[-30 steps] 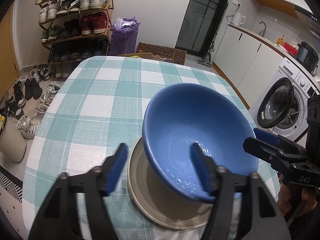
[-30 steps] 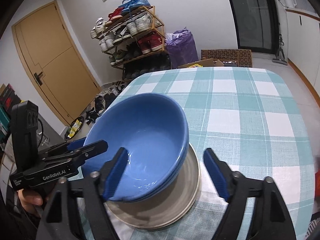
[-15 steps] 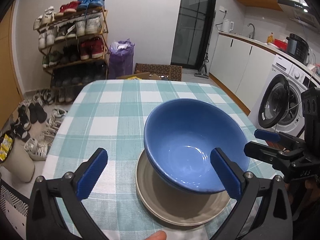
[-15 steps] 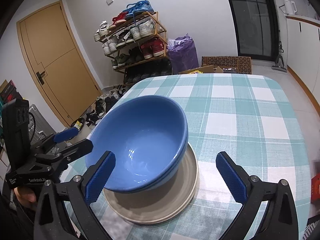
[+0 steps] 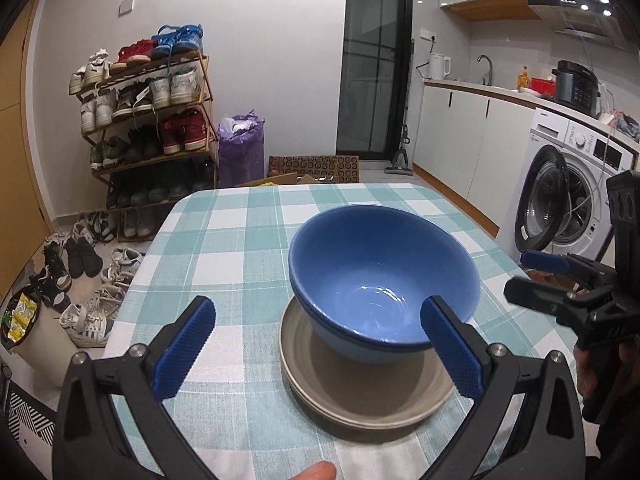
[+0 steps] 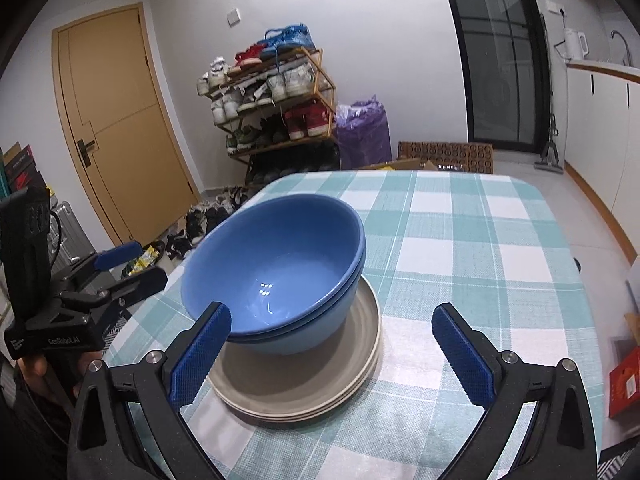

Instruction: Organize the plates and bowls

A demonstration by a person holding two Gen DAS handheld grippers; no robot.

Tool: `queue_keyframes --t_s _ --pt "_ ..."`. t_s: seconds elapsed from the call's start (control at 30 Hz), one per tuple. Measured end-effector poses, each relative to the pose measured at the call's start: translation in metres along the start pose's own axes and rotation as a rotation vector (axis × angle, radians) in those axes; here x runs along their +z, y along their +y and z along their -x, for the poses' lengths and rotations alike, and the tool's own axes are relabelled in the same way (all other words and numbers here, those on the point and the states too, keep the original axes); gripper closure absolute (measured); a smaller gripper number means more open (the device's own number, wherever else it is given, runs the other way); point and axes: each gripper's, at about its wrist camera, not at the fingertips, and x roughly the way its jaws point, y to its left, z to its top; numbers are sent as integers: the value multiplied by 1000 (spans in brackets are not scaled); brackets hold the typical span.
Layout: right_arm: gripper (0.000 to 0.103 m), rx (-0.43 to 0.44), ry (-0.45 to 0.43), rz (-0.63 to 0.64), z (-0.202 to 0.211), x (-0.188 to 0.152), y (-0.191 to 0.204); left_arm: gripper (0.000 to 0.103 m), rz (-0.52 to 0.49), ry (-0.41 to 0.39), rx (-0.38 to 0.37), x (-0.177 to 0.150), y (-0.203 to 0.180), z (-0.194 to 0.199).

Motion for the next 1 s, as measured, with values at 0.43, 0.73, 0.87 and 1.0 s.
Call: queue_keyframes --t_s 0.43,0.73,0.87,1.0 --pt "1 -12 -69 -8 33 -27 -3 0 -46 -78 27 -29 -13 32" --pt "1 -35 -137 40 59 -54 11 0 -42 -120 24 -50 -17 50" --pt "1 -45 -163 53 69 -65 16 0 -45 -126 22 -60 -17 54" --pt "1 -51 -191 66 77 -74 20 0 -39 -132 26 -69 -16 56"
